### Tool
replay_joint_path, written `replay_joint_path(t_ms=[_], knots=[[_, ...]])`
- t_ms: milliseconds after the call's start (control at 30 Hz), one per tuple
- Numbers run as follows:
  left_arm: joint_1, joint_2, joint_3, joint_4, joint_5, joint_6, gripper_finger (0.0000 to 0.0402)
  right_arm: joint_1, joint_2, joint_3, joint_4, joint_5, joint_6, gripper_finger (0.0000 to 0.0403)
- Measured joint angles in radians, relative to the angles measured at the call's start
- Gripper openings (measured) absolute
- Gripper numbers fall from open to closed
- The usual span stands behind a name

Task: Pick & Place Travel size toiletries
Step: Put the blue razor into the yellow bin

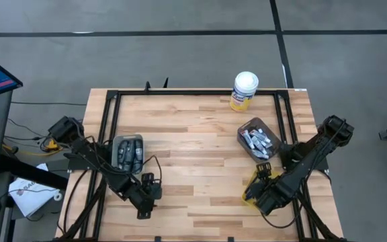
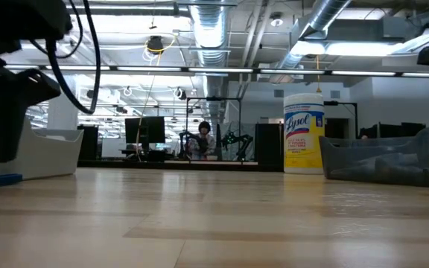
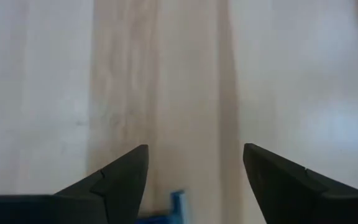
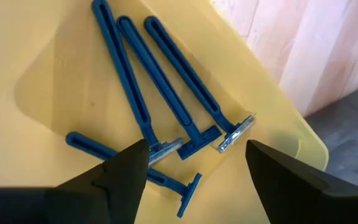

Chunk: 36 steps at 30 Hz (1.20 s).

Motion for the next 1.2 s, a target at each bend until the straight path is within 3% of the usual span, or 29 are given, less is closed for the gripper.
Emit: replay_joint_path(t_ms=[233,600,1200], knots=[[0.001,0.000,-0.055,0.003,-0.006,-0.053,0.0282,0.000,0.000,0.000,0.004,0.008,0.042,0.0260],[-0.021,0.000,-0.080,0.000,0.068,-0.097,0.0258,-0.001,0.000,0.000,0.002,0.031,0.042,0.0260],[-0.019,0.000,-0.080,0.001,0.107,-0.101,0.0031,-0.036,0.000,0.000,0.003,0.042,0.042,0.0260]])
